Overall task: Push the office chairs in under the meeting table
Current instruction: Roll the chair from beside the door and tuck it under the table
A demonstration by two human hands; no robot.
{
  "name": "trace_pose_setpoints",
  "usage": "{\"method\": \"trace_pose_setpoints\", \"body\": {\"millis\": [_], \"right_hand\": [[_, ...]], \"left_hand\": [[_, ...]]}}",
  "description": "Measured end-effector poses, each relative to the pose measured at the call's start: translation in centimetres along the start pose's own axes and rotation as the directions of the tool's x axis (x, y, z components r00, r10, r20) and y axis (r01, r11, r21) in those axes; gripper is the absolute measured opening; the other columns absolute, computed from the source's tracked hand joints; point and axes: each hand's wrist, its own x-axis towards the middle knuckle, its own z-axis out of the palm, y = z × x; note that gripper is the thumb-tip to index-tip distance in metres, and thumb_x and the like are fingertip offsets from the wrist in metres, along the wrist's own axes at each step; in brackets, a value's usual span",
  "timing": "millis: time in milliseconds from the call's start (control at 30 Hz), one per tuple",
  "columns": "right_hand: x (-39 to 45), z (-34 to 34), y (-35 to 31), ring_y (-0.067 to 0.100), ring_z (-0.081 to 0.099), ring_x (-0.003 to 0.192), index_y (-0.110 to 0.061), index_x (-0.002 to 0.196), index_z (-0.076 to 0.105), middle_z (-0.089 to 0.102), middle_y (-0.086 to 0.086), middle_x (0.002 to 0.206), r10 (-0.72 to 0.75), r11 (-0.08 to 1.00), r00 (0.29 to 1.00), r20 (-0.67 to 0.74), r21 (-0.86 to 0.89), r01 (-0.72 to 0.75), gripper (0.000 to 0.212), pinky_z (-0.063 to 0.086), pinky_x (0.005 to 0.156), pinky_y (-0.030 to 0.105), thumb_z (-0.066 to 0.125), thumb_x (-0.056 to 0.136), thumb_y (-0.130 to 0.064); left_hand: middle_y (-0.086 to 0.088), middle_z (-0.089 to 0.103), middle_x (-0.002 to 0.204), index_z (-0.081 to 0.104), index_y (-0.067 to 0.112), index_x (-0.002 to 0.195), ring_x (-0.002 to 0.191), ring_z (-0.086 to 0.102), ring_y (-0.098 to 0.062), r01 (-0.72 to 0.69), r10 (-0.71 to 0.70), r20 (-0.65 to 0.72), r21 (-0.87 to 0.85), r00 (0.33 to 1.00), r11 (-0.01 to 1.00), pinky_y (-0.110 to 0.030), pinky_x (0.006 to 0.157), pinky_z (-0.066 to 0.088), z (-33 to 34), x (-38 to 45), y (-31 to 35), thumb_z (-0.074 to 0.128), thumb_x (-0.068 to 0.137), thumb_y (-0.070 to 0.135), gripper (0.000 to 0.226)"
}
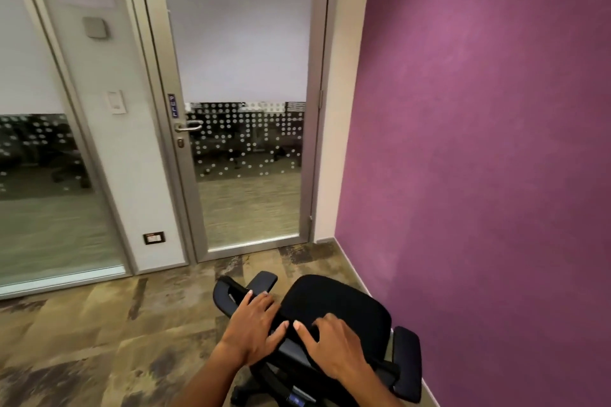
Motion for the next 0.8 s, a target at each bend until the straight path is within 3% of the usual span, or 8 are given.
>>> {"method": "trace_pose_setpoints", "body": {"millis": [133, 300, 400, 533, 700, 800], "right_hand": [[-1.1, 0.6, -1.8, 0.023, 0.058, 0.11, -0.018, 0.114, 0.065, 0.062, 0.003, 0.118, 0.028, 0.998, 0.999, -0.03, -0.06, -0.03, 0.085, 0.049, 0.089, 0.037, 0.019, 0.087, -0.083], [-3.0, 1.7, -4.4, 0.025, 0.059, 0.106, -0.018, 0.123, 0.06, 0.062, 0.004, 0.118, 0.007, 0.987, 0.994, -0.11, -0.157, -0.025, 0.108, 0.047, 0.087, 0.04, -0.007, 0.071, -0.085], [-4.0, 2.2, -4.3, 0.026, 0.059, 0.104, -0.017, 0.121, 0.059, 0.063, 0.004, 0.116, 0.004, 0.984, 0.993, -0.122, -0.176, -0.026, 0.113, 0.047, 0.087, 0.04, -0.015, 0.068, -0.084], [-5.5, 1.9, -4.2, 0.028, 0.059, 0.102, -0.015, 0.118, 0.06, 0.063, 0.007, 0.114, -0.011, 0.982, 0.993, -0.114, -0.19, -0.011, 0.106, 0.045, 0.084, 0.041, -0.008, 0.071, -0.082], [-7.1, 1.3, -3.9, 0.032, 0.058, 0.1, -0.011, 0.116, 0.059, 0.062, 0.011, 0.112, -0.075, 0.984, 0.993, -0.091, -0.169, 0.058, 0.11, 0.044, 0.084, 0.044, -0.009, 0.069, -0.083], [-8.9, 1.0, -2.6, 0.034, 0.057, 0.101, -0.009, 0.116, 0.058, 0.06, 0.014, 0.114, -0.149, 0.978, 0.987, -0.068, -0.158, 0.137, 0.115, 0.044, 0.086, 0.046, -0.012, 0.065, -0.084]], "left_hand": [[0.002, 0.065, 0.082, 0.069, 0.022, 0.087, 0.085, 0.064, -0.019, -0.034, 0.031, -0.072, -0.035, 0.997, 0.999, -0.043, 0.1, 0.049, 0.8, 0.0, -1.8, 0.043, 0.093, 0.057, 0.044], [0.0, 0.06, 0.07, 0.063, 0.021, 0.072, 0.069, 0.06, -0.021, -0.073, 0.069, -0.137, -0.021, 0.988, 0.997, -0.039, 0.077, 0.054, 1.6, -1.1, -2.9, 0.047, 0.09, 0.054, 0.041], [-0.002, 0.059, 0.068, 0.061, 0.019, 0.07, 0.066, 0.058, -0.022, -0.059, 0.055, -0.15, -0.025, 0.987, 0.998, -0.038, 0.071, 0.053, 1.8, -2.0, -2.4, 0.048, 0.089, 0.052, 0.04], [0.001, 0.058, 0.067, 0.061, 0.021, 0.071, 0.066, 0.058, -0.02, -0.038, 0.032, -0.16, -0.038, 0.987, 0.999, -0.036, 0.072, 0.052, 2.0, -3.9, -1.7, 0.047, 0.091, 0.055, 0.042], [0.003, 0.057, 0.066, 0.065, 0.021, 0.072, 0.063, 0.058, -0.018, -0.038, 0.027, -0.269, -0.037, 0.963, 0.999, -0.034, 0.067, 0.048, 1.4, -5.7, -0.6, 0.024, 0.098, 0.061, 0.063], [0.002, 0.058, 0.064, 0.067, 0.02, 0.072, 0.062, 0.06, -0.021, -0.014, 0.003, -0.306, -0.034, 0.952, 0.999, -0.036, 0.065, 0.048, 1.0, -7.3, 1.6, 0.023, 0.099, 0.06, 0.065]]}}
